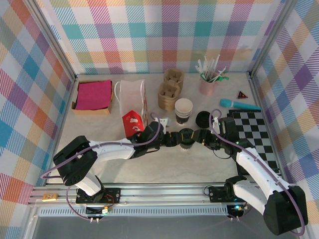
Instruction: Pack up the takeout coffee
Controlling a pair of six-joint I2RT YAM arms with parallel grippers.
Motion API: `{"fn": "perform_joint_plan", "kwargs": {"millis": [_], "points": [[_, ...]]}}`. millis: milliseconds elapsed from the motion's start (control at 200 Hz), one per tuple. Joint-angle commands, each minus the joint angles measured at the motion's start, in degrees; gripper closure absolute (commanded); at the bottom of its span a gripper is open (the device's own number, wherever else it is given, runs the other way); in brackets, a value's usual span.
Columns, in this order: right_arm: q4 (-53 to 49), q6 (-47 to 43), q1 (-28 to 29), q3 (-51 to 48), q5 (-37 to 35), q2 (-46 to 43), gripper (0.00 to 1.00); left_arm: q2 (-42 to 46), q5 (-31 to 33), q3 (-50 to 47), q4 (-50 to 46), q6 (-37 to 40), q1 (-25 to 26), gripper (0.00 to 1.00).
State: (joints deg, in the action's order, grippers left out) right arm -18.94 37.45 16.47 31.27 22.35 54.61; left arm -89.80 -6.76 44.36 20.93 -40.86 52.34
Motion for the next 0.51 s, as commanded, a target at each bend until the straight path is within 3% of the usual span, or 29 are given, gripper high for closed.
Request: {"fn": "perform_joint_plan", "kwargs": {"millis": [0,220,500], "points": [[-2.03,-1.45,0.03,1.98,-0.64,0.32,0.4,0.68,0.61,1.51,-3.53,1.19,-0.66,0.39],[-3.11,-2.19,-0.17,3.68,-0.98,1.11,0.4,1.32,0.2,2.92,-4.42,1.49,-0.92,0.36],[-7.78,-4.61,-0.26,9.31,-2.38,1.38,0.37,5.76,0.27,5.23,-8.1,2.49,-1.36,0.23]]}}
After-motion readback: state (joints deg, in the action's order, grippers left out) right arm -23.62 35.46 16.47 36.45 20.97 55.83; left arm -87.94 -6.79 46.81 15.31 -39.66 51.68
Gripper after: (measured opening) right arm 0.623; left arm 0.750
